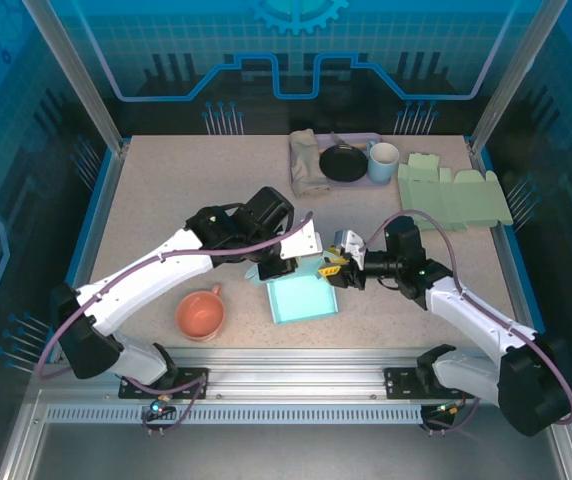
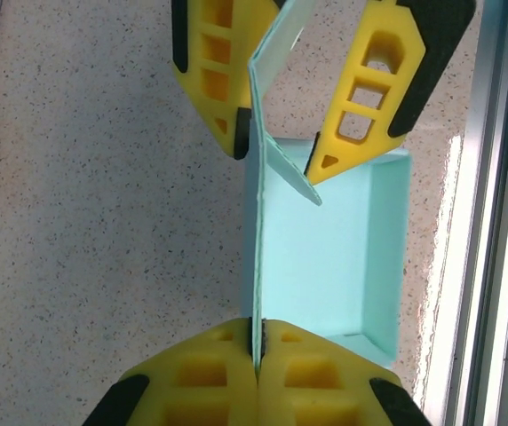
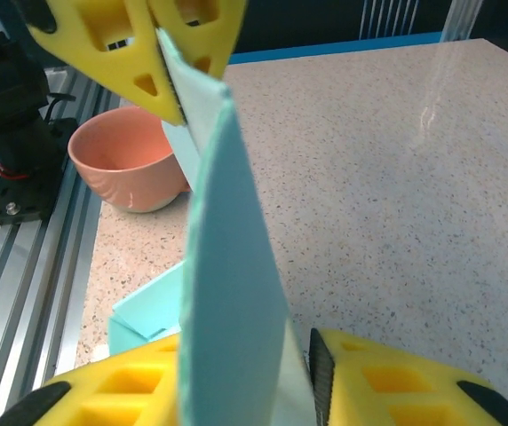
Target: Fold the paper box
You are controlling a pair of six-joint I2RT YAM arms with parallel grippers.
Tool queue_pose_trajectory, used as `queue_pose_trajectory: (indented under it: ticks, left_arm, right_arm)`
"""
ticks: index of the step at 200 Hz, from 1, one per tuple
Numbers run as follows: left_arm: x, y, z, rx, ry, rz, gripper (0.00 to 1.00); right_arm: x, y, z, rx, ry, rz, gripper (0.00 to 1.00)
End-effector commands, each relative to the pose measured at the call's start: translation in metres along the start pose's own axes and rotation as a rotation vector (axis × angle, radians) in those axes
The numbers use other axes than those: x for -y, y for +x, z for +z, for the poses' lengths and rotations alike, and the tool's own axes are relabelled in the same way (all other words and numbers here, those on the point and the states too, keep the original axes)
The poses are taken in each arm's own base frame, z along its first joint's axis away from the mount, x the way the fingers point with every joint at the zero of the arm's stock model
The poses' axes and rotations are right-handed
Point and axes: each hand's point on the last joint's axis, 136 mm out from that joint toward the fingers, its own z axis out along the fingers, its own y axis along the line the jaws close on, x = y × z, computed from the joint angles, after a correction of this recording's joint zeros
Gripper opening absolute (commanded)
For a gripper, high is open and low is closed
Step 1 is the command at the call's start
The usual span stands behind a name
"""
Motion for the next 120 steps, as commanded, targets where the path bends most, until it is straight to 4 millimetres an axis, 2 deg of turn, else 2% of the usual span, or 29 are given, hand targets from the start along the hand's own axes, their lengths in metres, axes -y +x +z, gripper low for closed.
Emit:
queue_pose_trajectory:
  ticks: [1,41,62,81,89,96,107,120]
  left_arm:
    - [0.010,-0.013,-0.009,0.078,0.041,0.044,0.00]
    - [-0.003,-0.016,-0.009,0.093,-0.028,0.033,0.00]
    - [-0.023,-0.016,-0.008,0.091,-0.140,0.000,0.01]
    - [-0.053,-0.012,-0.015,0.083,-0.271,-0.124,0.14]
    - [-0.068,-0.010,-0.022,0.100,-0.296,-0.233,0.26]
    - [-0.083,-0.007,-0.032,0.125,-0.323,-0.341,0.34]
    - [-0.104,0.002,-0.049,0.160,-0.373,-0.501,0.37]
    - [-0.131,0.021,-0.073,0.196,-0.474,-0.687,0.49]
  right_arm:
    - [-0.012,-0.017,0.000,0.015,-0.058,-0.070,0.25]
    - [-0.014,-0.016,0.001,-0.003,-0.065,-0.085,0.00]
    - [-0.009,-0.012,0.003,-0.018,-0.045,-0.085,0.00]
    - [-0.002,-0.008,0.004,-0.026,-0.005,-0.089,0.00]
    - [0.002,-0.007,0.005,-0.025,0.014,-0.095,0.00]
    - [0.004,-0.006,0.005,-0.027,0.029,-0.099,0.00]
    - [0.010,-0.005,0.005,-0.032,0.055,-0.103,0.00]
    - [0.015,-0.004,0.006,-0.038,0.081,-0.110,0.00]
